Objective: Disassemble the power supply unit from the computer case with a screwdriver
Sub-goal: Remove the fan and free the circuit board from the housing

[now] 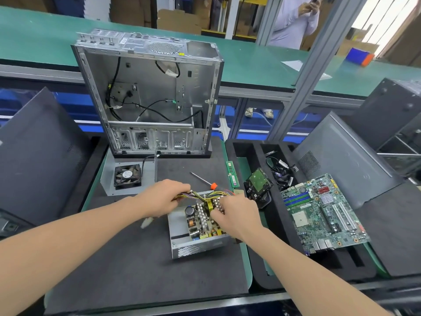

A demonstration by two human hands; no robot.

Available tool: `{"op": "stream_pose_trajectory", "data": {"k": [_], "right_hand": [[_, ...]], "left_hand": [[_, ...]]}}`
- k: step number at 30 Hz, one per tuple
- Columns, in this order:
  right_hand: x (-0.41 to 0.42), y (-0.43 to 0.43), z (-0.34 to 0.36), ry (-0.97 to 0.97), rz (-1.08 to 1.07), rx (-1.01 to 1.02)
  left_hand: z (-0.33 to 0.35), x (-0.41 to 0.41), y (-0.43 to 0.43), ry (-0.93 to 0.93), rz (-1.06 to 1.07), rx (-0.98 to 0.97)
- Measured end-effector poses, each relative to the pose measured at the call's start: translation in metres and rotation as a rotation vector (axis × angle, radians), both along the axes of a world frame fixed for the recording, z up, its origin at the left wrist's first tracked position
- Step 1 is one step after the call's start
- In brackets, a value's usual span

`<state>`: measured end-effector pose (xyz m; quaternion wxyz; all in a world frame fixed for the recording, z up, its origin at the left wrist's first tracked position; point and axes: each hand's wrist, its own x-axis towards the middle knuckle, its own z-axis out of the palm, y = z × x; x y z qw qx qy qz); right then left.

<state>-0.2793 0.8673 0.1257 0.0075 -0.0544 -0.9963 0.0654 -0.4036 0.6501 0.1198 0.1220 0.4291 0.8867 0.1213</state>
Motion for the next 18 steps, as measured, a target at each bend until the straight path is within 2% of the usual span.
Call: {"op": "stream_pose_trajectory", "data": {"k": [11,18], "right_hand": [[-0.003,-0.01,0.019,0.047,0.095,0.041],[-0.03,-0.012,0.062,0.053,0.116,0.012]], "left_hand": [[0.03,0.003,-0.023,-0.195,-0.019,0.0],[0.06,-0.009,-0.027,-0.491,0.189,0.251]]}}
